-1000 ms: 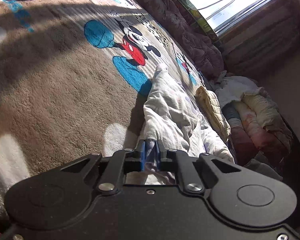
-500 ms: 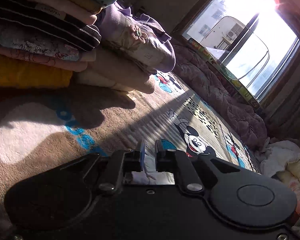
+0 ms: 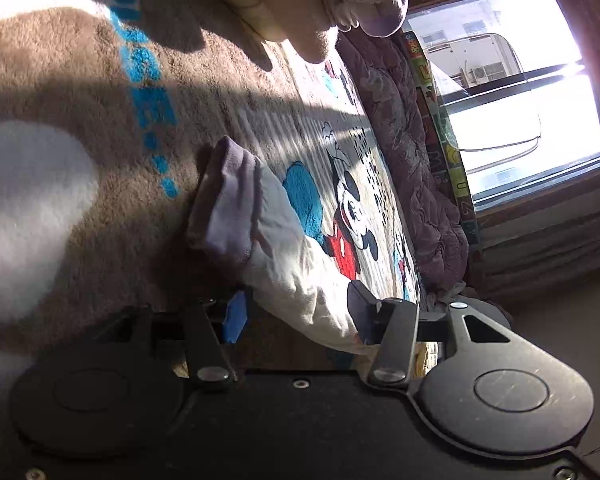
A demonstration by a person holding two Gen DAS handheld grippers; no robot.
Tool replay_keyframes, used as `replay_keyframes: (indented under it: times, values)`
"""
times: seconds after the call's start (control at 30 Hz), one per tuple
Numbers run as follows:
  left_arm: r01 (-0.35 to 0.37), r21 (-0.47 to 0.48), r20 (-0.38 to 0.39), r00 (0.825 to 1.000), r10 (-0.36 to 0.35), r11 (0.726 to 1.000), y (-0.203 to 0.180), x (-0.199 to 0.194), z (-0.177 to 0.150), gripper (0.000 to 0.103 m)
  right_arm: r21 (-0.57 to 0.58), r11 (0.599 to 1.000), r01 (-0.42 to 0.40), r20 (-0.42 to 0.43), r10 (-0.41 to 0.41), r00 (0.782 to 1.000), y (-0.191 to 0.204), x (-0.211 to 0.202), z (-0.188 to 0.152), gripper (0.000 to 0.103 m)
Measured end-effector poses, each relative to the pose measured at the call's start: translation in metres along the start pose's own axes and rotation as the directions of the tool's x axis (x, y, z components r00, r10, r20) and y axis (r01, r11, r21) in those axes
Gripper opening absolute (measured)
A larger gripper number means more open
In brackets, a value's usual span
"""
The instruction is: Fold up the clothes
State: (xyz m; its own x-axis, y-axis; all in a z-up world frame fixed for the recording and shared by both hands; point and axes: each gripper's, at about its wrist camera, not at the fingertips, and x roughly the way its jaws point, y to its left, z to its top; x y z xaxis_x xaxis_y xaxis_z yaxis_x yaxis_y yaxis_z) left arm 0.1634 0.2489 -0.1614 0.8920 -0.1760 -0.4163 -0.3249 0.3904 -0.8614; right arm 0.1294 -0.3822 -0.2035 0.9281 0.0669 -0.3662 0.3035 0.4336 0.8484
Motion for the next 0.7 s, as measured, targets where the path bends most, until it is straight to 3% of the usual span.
replay_keyframes:
  times: [0.1, 0.17, 0.27, 0.3, 0.33, 0.4, 0.47, 0.53, 0.57, 0.6, 0.63, 0.7]
  values:
    - [-0.011, 0.025, 0.019, 1.000, 0.011, 1.000, -0.005, 0.014, 0.009, 0.045, 0.024, 0.999, -0.036, 0.011, 0.036, 0.999, 0.002, 0.015, 0.004, 0.071]
    - [-0.024, 0.057, 0.033, 0.999, 0.022, 0.998, -0.010, 0.020, 0.013, 0.033, 0.007, 1.000, -0.030, 0.039, 0.030, 0.999, 0.005, 0.024, 0.009, 0.068]
    - [-0.043, 0.111, 0.047, 0.998, 0.038, 0.993, -0.016, 0.029, 0.017, 0.023, -0.044, 0.999, 0.000, 0.064, 0.003, 0.998, 0.005, 0.040, 0.017, 0.042]
    - [-0.043, 0.146, 0.053, 0.998, 0.036, 0.988, -0.019, 0.031, 0.019, 0.016, -0.045, 0.999, 0.006, 0.055, -0.003, 0.998, 0.004, 0.046, 0.020, 0.025]
    - [-0.045, 0.193, 0.062, 0.998, 0.034, 0.980, -0.025, 0.034, 0.021, 0.014, -0.038, 0.999, 0.002, 0.045, 0.000, 0.999, 0.003, 0.051, 0.023, 0.015]
    - [-0.024, 0.318, 0.090, 0.996, -0.005, 0.948, -0.043, 0.034, 0.027, 0.011, -0.051, 0.999, -0.009, 0.036, 0.011, 0.999, 0.005, 0.057, 0.029, 0.014]
    - [0.038, 0.449, 0.109, 0.989, -0.097, 0.893, -0.065, 0.029, 0.034, 0.010, -0.081, 0.996, -0.047, 0.051, 0.052, 0.997, 0.015, 0.058, 0.039, 0.013]
    - [0.033, 0.544, 0.136, 0.983, -0.126, 0.838, -0.075, 0.028, 0.040, 0.010, -0.146, 0.985, -0.090, 0.074, 0.102, 0.992, 0.028, 0.057, 0.055, 0.013]
    - [0.017, 0.560, 0.144, 0.983, -0.118, 0.828, -0.074, 0.031, 0.044, 0.010, -0.182, 0.977, -0.110, 0.083, 0.127, 0.988, 0.034, 0.057, 0.062, 0.013]
    - [-0.021, 0.535, 0.136, 0.989, -0.062, 0.845, -0.063, 0.039, 0.047, 0.010, -0.229, 0.969, -0.097, 0.093, 0.121, 0.988, 0.039, 0.060, 0.069, 0.013]
    - [-0.079, 0.497, 0.117, 0.993, 0.023, 0.864, -0.048, 0.048, 0.051, 0.010, -0.273, 0.958, -0.082, 0.103, 0.114, 0.988, 0.043, 0.063, 0.076, 0.013]
    - [-0.190, 0.419, 0.059, 0.982, 0.182, 0.888, -0.017, 0.065, 0.056, 0.011, -0.289, 0.957, -0.024, 0.078, 0.049, 0.996, 0.036, 0.076, 0.081, 0.013]
